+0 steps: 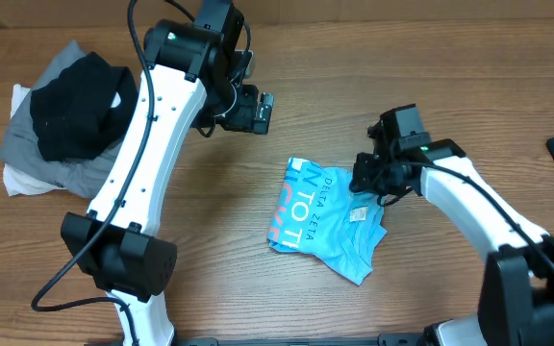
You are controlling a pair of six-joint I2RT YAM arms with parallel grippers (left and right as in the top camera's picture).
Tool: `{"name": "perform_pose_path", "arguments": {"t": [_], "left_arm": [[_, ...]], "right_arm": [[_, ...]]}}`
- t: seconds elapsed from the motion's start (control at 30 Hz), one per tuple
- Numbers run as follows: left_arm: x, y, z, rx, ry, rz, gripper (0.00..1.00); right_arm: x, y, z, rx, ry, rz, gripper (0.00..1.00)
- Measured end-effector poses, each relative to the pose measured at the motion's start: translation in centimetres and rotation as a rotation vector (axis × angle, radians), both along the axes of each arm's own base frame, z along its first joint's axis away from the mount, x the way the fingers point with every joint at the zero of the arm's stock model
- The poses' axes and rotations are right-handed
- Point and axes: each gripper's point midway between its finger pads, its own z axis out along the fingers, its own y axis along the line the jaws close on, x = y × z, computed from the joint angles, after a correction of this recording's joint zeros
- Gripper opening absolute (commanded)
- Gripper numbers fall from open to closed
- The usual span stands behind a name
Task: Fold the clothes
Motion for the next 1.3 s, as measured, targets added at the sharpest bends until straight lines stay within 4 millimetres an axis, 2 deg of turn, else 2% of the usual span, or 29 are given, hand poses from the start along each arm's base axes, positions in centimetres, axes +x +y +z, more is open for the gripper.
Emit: {"name": "perform_pose_path", "arguments": {"t": [0.13, 0.3, 0.33, 0.37, 0.4, 0.43, 0.47, 0.53, 0.6, 0.63, 0.73, 0.9, 1.07, 1.2, 1.3], "left_arm": [[-0.9, 0.3, -1.6, 0.02, 0.059, 0.0, 1.0], [-1.3, 0.1, -3.9, 0.017, 0.099, -0.002, 1.0], [-1.2, -0.1, -4.4, 0.004, 0.104, -0.003, 1.0], [-1.2, -0.4, -4.9, -0.011, 0.109, -0.006, 1.0], [-1.2, -0.8, -5.6, -0.031, 0.116, -0.009, 1.0], [-1.2, -1.2, -6.2, -0.051, 0.121, -0.011, 1.0], [-1.3, -1.5, -6.9, -0.069, 0.127, -0.014, 1.0], [-1.4, -2.1, -8.4, -0.107, 0.14, -0.019, 1.0], [-1.5, -3.0, -10.0, -0.16, 0.148, -0.027, 1.0], [-1.7, -3.5, -11.0, -0.195, 0.157, -0.032, 1.0], [-3.1, -4.7, -13.5, -0.284, 0.203, -0.043, 1.0], [-5.4, -5.9, -16.2, -0.377, 0.271, -0.036, 1.0], [-5.9, -7.4, -17.3, -0.42, 0.268, -0.02, 1.0], [-5.7, -9.7, -17.2, -0.443, 0.231, -0.044, 1.0], [-6.5, -11.2, -17.3, -0.423, 0.232, -0.05, 1.0]], "right_arm": [[-1.6, -2.0, -1.3, -0.07, 0.091, -0.033, 0.04], [-1.8, -4.6, -1.3, -0.08, 0.126, -0.107, 0.04], [-1.8, -4.9, -1.2, -0.077, 0.129, -0.115, 0.11], [-2.0, -5.1, -1.2, -0.074, 0.137, -0.124, 0.25], [-2.2, -5.2, -1.0, -0.069, 0.146, -0.128, 0.42], [-2.5, -5.2, -0.9, -0.064, 0.155, -0.126, 0.53], [-2.7, -5.1, -0.8, -0.055, 0.16, -0.118, 0.56], [-3.0, -4.8, -0.6, -0.043, 0.167, -0.108, 0.57], [-3.3, -4.6, -0.5, -0.032, 0.175, -0.096, 0.42], [-3.5, -4.6, -0.4, -0.027, 0.183, -0.098, 0.41], [-3.9, -4.5, -0.4, -0.023, 0.2, -0.098, 0.53], [-4.0, -4.4, -0.3, -0.016, 0.202, -0.094, 0.56], [-3.9, -4.3, -0.3, -0.013, 0.199, -0.087, 0.56], [-4.0, -4.2, -0.3, -0.008, 0.197, -0.075, 0.56], [-4.0, -4.2, -0.3, -0.008, 0.196, -0.072, 0.56]]}}
